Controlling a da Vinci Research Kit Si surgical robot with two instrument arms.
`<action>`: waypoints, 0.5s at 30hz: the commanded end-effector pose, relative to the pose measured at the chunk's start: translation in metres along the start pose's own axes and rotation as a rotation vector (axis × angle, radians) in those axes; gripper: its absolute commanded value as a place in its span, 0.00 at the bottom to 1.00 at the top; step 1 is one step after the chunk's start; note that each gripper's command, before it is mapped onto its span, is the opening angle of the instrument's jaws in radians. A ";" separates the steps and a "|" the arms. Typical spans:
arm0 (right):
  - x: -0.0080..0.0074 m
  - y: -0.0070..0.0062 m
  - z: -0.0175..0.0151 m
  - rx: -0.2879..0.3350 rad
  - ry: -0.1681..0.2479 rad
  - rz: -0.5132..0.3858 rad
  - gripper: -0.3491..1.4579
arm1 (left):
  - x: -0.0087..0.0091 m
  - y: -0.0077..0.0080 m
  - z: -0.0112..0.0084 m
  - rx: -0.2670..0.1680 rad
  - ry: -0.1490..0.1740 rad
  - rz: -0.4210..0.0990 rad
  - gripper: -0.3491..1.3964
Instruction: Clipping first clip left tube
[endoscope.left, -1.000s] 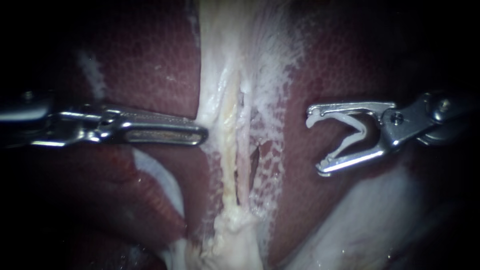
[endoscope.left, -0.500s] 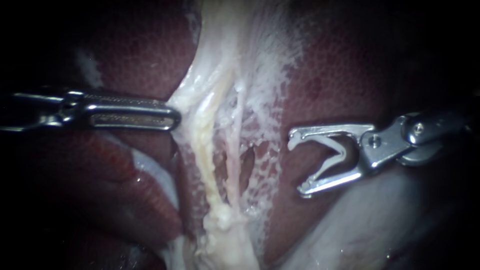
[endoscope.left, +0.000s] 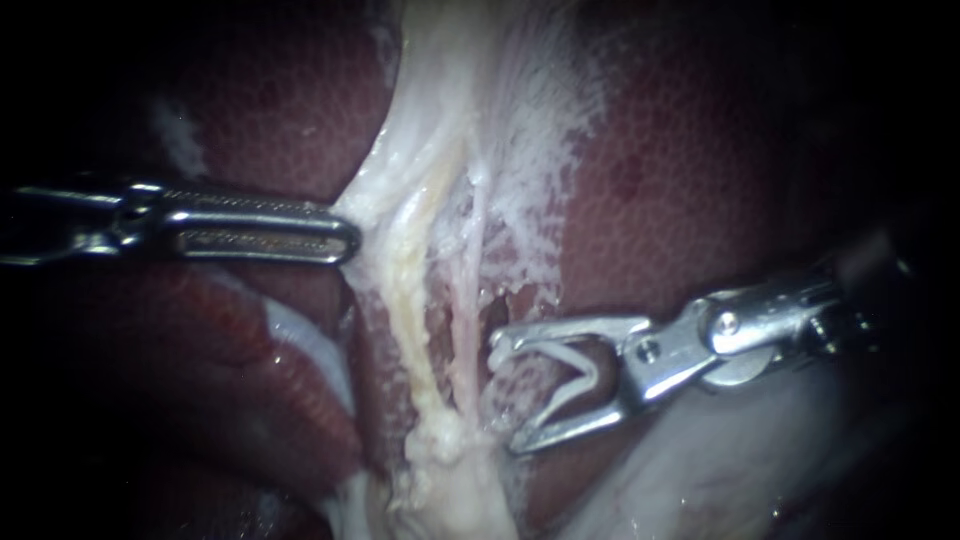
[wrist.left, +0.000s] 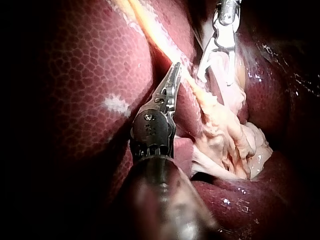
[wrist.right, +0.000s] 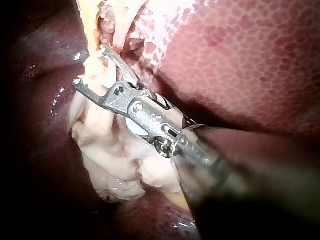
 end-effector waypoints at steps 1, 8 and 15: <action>-0.0001 0.0001 0.0004 0.006 -0.004 0.000 0.51 | 0.0000 0.0000 0.0000 0.000 0.000 0.000 0.00; -0.0013 0.0011 0.0024 0.033 -0.017 0.003 0.50 | -0.0001 -0.0003 0.0000 -0.002 0.000 0.000 0.00; -0.0020 0.0020 0.0025 0.031 -0.027 0.009 0.50 | -0.0002 -0.0005 -0.0001 -0.003 0.000 -0.001 0.00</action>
